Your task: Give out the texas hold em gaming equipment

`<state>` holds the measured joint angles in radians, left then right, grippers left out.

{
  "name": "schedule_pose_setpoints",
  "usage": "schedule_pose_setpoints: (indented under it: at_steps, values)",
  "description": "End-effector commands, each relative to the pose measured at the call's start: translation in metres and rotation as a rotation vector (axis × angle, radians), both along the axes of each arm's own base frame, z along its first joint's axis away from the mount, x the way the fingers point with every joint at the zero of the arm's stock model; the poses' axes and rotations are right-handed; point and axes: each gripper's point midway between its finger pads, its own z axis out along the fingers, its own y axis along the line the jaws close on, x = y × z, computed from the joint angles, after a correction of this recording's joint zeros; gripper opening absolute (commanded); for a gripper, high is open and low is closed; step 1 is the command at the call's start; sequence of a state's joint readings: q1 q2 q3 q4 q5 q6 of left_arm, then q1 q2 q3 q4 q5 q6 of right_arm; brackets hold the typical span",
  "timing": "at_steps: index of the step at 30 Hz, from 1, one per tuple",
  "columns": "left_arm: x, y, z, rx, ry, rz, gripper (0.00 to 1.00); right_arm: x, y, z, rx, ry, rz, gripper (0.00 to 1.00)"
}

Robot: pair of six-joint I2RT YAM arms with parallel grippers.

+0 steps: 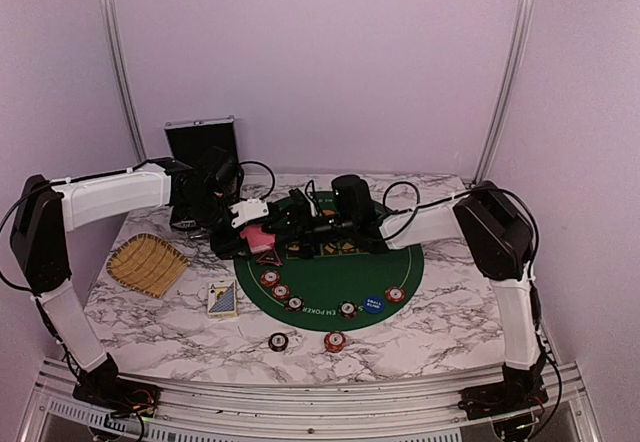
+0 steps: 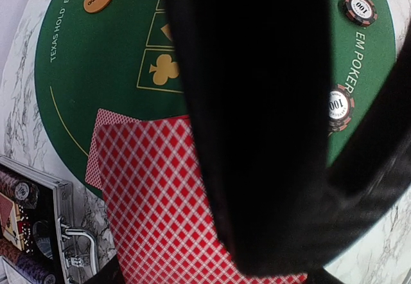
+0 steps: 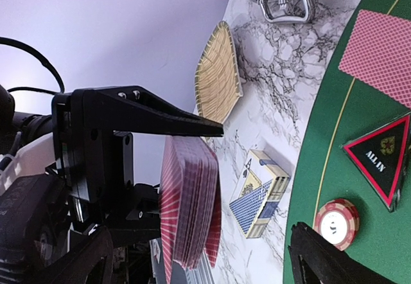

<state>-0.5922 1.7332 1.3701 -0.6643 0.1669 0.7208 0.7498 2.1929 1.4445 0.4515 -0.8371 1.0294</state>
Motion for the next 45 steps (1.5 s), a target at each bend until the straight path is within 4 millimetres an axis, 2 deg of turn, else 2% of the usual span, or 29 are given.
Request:
schedule_pose_setpoints:
  at_steps: [1, 12, 20, 24, 31, 38, 45]
  values:
    - [0.001, -0.008, 0.008, -0.024, -0.007, -0.009, 0.02, -0.008, 0.021, 0.013, 0.061, -0.014, 0.060, 0.93]
    - [-0.001, -0.011, 0.005, -0.017, -0.002, -0.017, 0.02, -0.008, 0.043, 0.008, 0.085, 0.012, 0.098, 0.93]
    - [-0.004, -0.013, 0.005, -0.013, -0.001, -0.025, 0.02, -0.003, 0.049, -0.007, 0.054, 0.039, 0.092, 0.89]
    - [-0.004, -0.013, 0.010, -0.016, -0.009, -0.026, 0.02, 0.003, 0.041, -0.016, 0.028, 0.055, 0.056, 0.81]
    - [-0.003, -0.012, 0.013, -0.016, -0.017, -0.025, 0.02, 0.008, 0.020, -0.017, -0.009, 0.033, 0.020, 0.71]
    - [-0.003, -0.012, 0.014, -0.016, -0.020, -0.025, 0.02, 0.004, 0.007, -0.011, -0.011, 0.023, 0.011, 0.56]
    - [-0.003, -0.010, 0.013, -0.005, -0.024, -0.023, 0.02, 0.001, -0.001, 0.006, 0.013, 0.006, 0.003, 0.51]
